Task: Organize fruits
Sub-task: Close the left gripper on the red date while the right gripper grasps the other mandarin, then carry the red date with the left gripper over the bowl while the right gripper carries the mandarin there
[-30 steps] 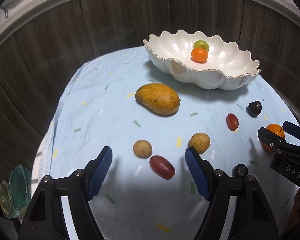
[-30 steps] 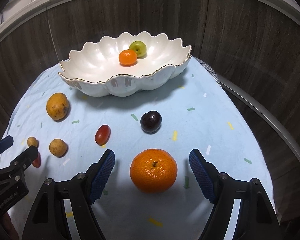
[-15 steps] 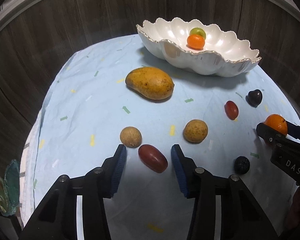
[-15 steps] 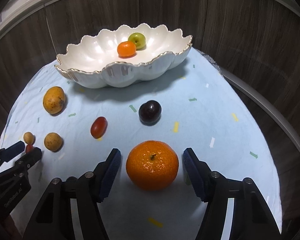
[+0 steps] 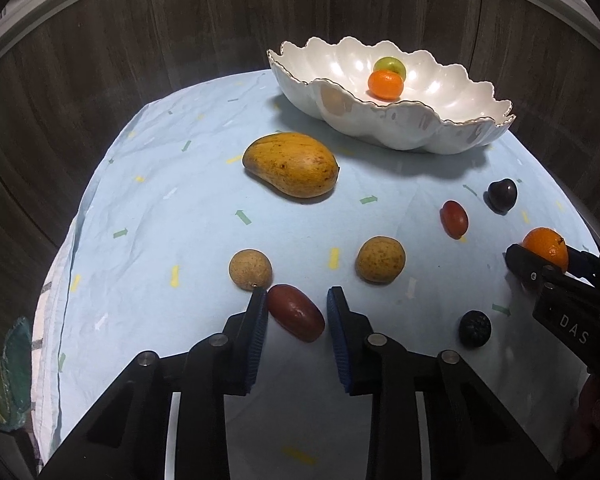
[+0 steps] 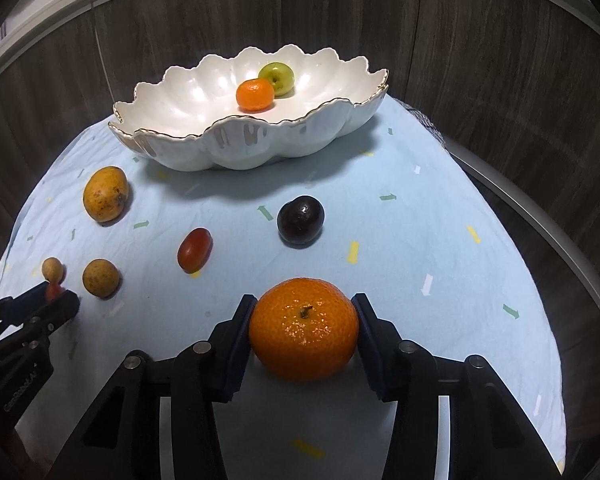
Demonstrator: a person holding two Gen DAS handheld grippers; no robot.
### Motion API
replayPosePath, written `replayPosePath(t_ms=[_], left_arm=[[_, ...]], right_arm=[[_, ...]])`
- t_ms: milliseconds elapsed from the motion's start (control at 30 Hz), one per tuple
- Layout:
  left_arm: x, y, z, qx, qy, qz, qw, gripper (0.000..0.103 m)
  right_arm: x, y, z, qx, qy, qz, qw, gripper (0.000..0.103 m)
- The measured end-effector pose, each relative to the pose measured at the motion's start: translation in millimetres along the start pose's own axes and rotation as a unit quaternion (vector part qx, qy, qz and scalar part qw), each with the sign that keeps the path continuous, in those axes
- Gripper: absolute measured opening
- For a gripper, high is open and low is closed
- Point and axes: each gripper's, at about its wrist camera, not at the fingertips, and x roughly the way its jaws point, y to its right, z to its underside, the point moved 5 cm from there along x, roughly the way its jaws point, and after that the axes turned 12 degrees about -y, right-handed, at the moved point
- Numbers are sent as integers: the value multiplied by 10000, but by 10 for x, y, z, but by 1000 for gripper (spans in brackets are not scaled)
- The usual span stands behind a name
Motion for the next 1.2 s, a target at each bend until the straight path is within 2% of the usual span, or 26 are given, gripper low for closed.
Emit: replayPosePath(t_ms=[467,1200], left_arm=[[-26,17,9,103,-1,-53,9999,25],[-398,19,-147,122,361,-84,9992,25]], right_arm=[[-91,-8,-6,-26,84,-27,10000,47],[-435,-45,-99,-60,452,-159,9988,47]])
